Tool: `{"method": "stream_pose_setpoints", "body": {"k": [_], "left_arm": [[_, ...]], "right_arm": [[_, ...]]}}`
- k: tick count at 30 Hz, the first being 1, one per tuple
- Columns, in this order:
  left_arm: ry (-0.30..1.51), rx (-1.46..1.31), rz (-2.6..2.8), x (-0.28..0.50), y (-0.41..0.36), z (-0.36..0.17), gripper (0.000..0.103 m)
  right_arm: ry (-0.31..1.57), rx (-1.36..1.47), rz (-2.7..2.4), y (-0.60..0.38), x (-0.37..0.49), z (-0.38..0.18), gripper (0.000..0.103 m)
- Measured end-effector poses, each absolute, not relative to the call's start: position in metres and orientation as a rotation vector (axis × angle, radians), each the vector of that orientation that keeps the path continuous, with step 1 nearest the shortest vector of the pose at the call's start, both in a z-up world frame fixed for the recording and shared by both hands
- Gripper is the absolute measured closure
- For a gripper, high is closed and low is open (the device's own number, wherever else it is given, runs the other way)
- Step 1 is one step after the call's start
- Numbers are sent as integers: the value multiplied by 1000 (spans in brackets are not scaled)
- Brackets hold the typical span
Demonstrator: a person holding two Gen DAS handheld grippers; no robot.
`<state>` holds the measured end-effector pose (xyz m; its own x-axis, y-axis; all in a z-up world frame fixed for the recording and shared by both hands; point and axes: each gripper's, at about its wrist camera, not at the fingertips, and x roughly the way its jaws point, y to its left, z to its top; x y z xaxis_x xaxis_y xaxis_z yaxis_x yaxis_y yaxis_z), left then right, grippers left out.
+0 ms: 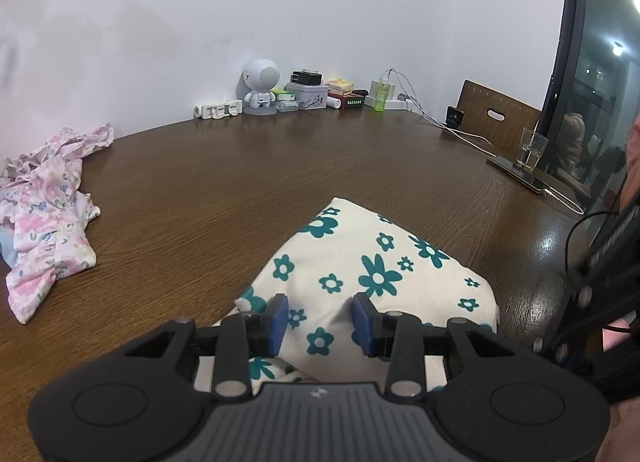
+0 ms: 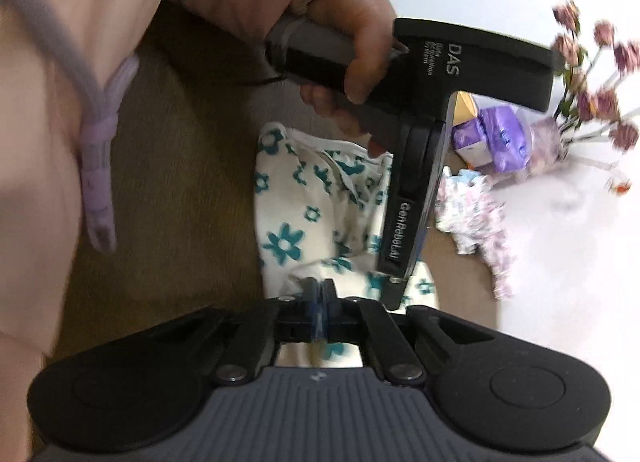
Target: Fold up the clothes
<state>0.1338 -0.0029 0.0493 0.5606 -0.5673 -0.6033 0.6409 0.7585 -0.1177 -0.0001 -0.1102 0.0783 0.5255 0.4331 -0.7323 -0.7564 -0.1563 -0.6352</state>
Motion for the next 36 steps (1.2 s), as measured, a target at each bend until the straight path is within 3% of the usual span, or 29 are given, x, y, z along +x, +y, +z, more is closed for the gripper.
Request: {"method": "stream_pose_setpoints", "body": {"k": [8, 13, 19, 26, 29, 31, 33, 36], "left_arm": [[666, 124, -718, 134, -3, 50, 68], [653, 145, -727, 131, -3, 55, 67], [654, 156, -726, 131, -4, 53, 66], [657, 157, -723, 132, -3, 52, 61], [643, 154, -725, 129, -2, 57, 61], [616, 160, -748, 121, -2, 64, 57], [588, 182, -772, 111, -6, 70, 51], [559, 229, -802, 97, -13, 75, 50]], "right_arm": [[337, -1200, 1027, -125, -1, 86, 100], [418, -980, 922, -152, 20, 100, 79], [575, -407, 751, -202, 63, 102, 79], [649, -229, 678, -218, 73, 79, 76], [610, -108, 653, -231, 70, 86, 61], [564, 5, 620, -247, 65, 93, 36], [542, 106, 601, -262, 62, 96, 24], [564, 223, 587, -279, 63, 89, 20]]}}
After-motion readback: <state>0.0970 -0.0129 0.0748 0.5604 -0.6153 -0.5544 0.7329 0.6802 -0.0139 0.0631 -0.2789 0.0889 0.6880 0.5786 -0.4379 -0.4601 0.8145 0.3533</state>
